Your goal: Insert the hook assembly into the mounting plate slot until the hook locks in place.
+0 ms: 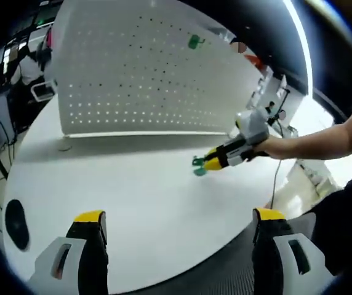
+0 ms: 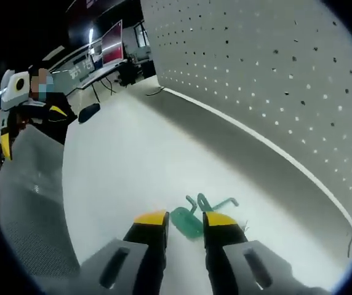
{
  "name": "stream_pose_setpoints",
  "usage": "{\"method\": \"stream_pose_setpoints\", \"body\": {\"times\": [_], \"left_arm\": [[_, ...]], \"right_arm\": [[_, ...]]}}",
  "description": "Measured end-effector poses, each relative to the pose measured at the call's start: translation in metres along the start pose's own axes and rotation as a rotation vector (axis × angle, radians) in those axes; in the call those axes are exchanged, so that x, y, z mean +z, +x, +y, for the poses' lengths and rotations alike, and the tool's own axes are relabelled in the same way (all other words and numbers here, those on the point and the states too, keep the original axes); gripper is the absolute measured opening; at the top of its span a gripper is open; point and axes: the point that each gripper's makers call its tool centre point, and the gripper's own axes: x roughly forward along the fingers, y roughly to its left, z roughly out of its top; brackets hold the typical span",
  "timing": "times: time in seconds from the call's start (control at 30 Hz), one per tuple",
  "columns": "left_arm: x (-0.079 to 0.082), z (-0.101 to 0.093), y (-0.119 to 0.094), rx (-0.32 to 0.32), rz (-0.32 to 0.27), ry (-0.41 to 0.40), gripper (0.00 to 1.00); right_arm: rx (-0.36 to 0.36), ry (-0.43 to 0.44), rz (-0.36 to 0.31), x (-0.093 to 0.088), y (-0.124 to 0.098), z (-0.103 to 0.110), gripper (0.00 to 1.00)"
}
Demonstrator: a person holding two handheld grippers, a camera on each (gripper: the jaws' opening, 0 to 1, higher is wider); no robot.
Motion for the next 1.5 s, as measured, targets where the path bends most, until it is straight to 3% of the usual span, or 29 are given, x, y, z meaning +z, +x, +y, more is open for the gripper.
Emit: {"method": "stream_pose_setpoints", "body": {"times": [0.3,0.7,0.93,1.27,1.5], "left_arm": [[-0.006,0.008,-0.001,0.028,0.022,-0.024,0.99],[-0.006,0.01,0.0,0.032,0.024,-0.035,0.98],[-0.007,0.01,0.0,0.031,0.033,-0.034,0.98],[0.0,0.01,0.001,0.031,0.023,-0.024,0.98],[0.006,0.011,-0.002,0.039,0.011,-0.017,0.98]], "right_arm": [[0.043,-0.075,0.033,0.009,0.007,-0.003,0.15],[0.114,-0.158,0.111,0.002,0.014,0.004,0.04],[0.12,-0.117,0.12,0.001,0.013,0.005,0.02],[0.089,-0.034,0.079,0.007,0.004,0.007,0.0],[0.057,0.055,-0.061,0.041,-0.007,0.011,0.0]]}}
